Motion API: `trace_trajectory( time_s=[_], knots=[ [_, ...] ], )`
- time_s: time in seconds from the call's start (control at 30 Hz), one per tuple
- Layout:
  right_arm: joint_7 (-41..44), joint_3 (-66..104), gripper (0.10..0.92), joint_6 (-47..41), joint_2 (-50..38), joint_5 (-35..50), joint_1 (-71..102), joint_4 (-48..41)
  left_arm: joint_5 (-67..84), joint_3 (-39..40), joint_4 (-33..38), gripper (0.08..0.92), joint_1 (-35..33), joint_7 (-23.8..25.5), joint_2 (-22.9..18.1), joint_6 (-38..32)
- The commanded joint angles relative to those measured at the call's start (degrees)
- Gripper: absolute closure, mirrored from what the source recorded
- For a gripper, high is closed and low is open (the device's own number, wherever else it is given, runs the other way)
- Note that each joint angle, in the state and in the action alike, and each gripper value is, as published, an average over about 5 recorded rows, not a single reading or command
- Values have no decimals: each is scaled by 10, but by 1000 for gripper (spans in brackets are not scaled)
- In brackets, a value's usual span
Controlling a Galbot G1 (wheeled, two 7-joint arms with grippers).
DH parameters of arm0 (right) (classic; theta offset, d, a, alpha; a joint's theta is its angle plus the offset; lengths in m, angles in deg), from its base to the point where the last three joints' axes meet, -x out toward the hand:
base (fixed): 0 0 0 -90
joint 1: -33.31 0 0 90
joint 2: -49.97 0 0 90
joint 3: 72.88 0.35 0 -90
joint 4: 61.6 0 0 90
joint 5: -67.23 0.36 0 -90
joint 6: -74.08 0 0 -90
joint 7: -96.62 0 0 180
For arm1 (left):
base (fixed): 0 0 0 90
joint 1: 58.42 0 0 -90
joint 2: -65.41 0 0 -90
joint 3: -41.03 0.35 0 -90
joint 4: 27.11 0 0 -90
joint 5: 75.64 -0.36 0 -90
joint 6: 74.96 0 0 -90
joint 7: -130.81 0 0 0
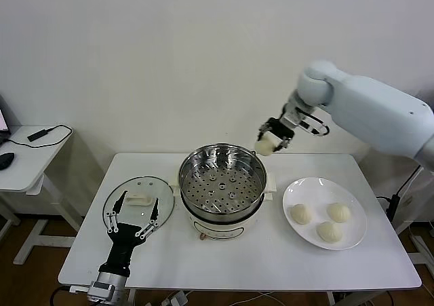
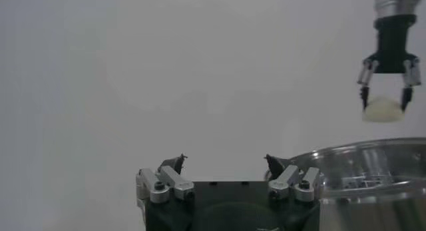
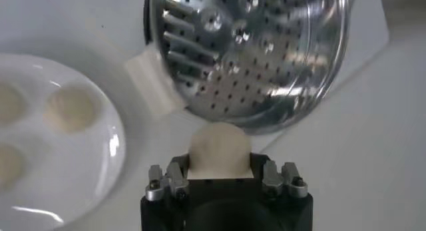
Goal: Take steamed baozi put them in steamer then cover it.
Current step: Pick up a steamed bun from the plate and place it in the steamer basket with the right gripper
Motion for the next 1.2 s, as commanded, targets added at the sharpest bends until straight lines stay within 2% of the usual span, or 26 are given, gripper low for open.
trace_trajectory(
  time_s=[0.03, 0.4, 0.93, 1.07, 1.2],
  knots=[
    [-4, -16, 397, 73, 89, -73, -2, 10, 1, -1, 4, 177, -1, 0, 0, 0],
    [-40, 0, 408, 69, 155, -178, 82, -74, 4, -2, 6, 177, -2, 0, -1, -3],
    [-62, 21, 401, 72, 183, -215, 121, -146, 6, -7, 2, 177, -2, -2, -1, -10],
    [-63, 20, 366, 72, 183, -215, 123, -147, 6, -7, 0, 177, -1, -2, -1, -11],
    [-64, 22, 265, 70, 180, -209, 120, -140, 7, -8, 0, 177, -1, -2, -1, -11]
  ],
)
